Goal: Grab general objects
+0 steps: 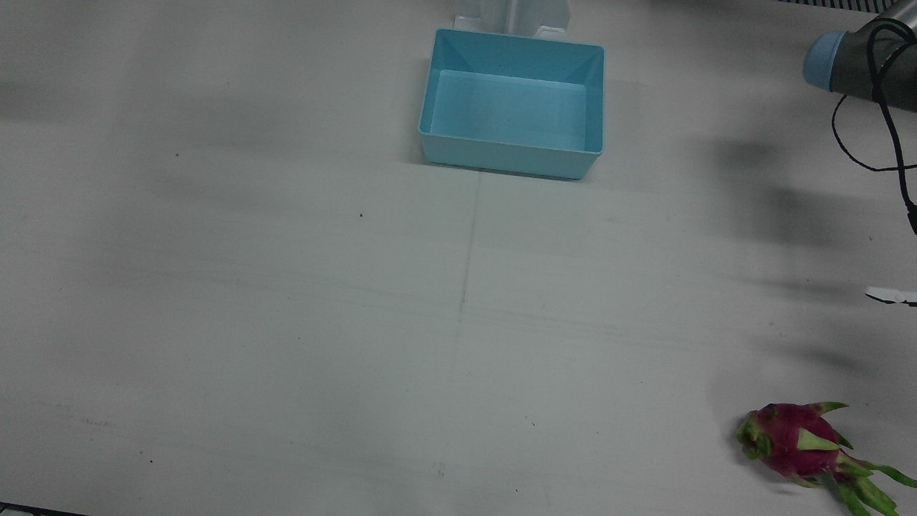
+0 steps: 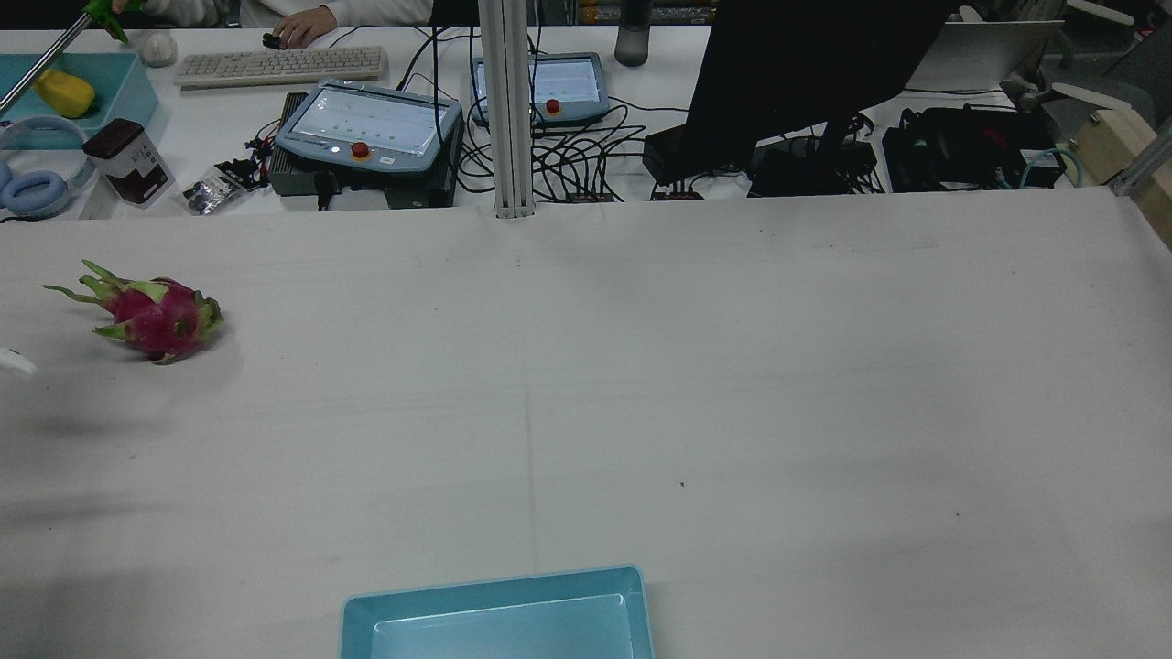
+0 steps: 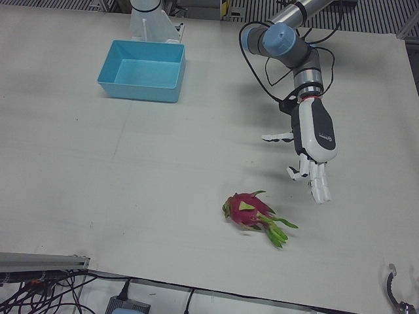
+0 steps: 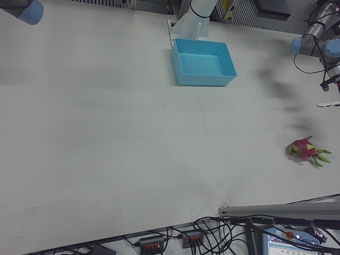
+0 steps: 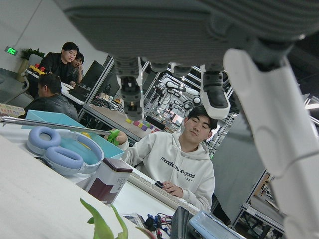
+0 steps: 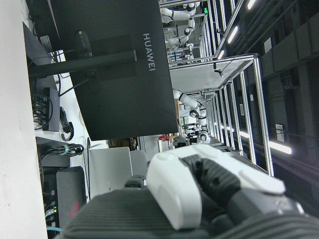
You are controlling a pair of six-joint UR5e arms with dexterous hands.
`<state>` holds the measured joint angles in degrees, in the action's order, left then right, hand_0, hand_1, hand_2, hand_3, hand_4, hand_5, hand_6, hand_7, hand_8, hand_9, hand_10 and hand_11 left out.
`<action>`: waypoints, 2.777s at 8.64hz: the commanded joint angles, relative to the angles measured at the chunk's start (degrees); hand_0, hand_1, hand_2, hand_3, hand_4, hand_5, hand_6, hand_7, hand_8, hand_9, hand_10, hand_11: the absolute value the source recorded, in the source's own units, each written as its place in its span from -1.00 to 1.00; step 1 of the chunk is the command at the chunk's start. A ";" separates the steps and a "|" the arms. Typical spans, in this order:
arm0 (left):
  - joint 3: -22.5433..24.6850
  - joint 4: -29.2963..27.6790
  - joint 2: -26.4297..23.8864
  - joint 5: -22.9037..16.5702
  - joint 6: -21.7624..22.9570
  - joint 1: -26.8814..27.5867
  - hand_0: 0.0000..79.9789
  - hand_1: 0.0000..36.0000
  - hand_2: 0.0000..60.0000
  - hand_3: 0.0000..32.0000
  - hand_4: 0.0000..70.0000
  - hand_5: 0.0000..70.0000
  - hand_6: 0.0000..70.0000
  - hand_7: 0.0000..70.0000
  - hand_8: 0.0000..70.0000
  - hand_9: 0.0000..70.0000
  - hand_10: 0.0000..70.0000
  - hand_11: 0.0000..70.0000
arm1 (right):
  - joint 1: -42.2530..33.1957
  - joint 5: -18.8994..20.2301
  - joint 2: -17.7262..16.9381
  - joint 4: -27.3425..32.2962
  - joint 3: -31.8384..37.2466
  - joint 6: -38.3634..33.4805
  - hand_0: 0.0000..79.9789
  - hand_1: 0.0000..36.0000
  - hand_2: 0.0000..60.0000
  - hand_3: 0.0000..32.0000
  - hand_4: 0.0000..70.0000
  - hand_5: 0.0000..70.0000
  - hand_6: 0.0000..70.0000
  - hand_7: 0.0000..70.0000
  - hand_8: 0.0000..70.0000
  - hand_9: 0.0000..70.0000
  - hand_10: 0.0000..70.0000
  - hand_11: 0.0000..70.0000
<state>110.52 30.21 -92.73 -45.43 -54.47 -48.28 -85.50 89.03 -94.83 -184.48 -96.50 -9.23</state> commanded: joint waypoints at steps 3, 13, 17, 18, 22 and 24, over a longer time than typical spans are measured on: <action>1.80 21.09 -16.26 -0.10 -11.27 -1.38 -0.04 -0.64 -0.72 -1.00 -1.00 1.00 -0.95 -1.00 -1.00 -1.00 -0.99 -0.97 | -0.01 0.09 0.00 0.00 -0.01 0.00 -1.00 -1.00 -1.00 -1.00 -1.00 -1.00 -1.00 -1.00 -1.00 -1.00 -1.00 -1.00; 0.33 17.48 -19.25 4.87 -17.28 1.42 0.05 -0.50 -1.00 0.61 -1.00 -1.00 -1.00 -1.00 -1.00 -1.00 -1.00 -1.00 | -0.01 0.00 0.00 0.00 -0.01 0.00 -1.00 -1.00 -1.00 -1.00 -1.00 -1.00 -1.00 -1.00 -1.00 -1.00 -1.00 -1.00; -15.12 4.11 -19.42 5.18 -19.70 3.19 0.06 -0.48 -0.86 0.10 -1.00 -1.00 -1.00 -1.00 -1.00 -1.00 -1.00 -1.00 | 0.07 0.00 0.00 0.00 -0.01 0.00 -1.00 -1.00 -1.00 -1.00 -1.00 -1.00 -1.00 -1.00 -1.00 -1.00 -1.00 -1.00; -17.16 2.33 -19.42 5.18 -20.58 3.28 0.12 -0.40 -0.86 0.23 -1.00 -1.00 -1.00 -1.00 -1.00 -1.00 -1.00 -1.00 | 0.07 0.00 0.00 0.00 -0.01 0.00 -1.00 -1.00 -1.00 -1.00 -1.00 -1.00 -1.00 -1.00 -1.00 -1.00 -1.00 -1.00; -23.67 0.91 -23.72 4.74 -25.68 4.07 0.18 -0.23 -0.80 -0.01 -0.99 -0.40 -1.00 -1.00 -1.00 -1.00 -1.00 -1.00 | 0.07 0.00 0.00 0.00 -0.01 0.00 -1.00 -1.00 -1.00 -1.00 -1.00 -1.00 -1.00 -1.00 -1.00 -1.00 -1.00 -1.00; -28.41 -1.89 -24.52 4.74 -25.86 4.68 0.17 -0.28 -0.83 -1.00 -1.00 1.00 -1.00 -1.00 -1.00 -1.00 -1.00 -1.00 | 0.07 0.00 0.00 0.00 -0.01 0.00 -1.00 -1.00 -1.00 -1.00 -1.00 -1.00 -1.00 -1.00 -1.00 -1.00 -1.00 -1.00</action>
<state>87.33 30.97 -116.10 -40.62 -80.00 -44.17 -85.43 89.03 -94.83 -184.48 -96.50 -9.23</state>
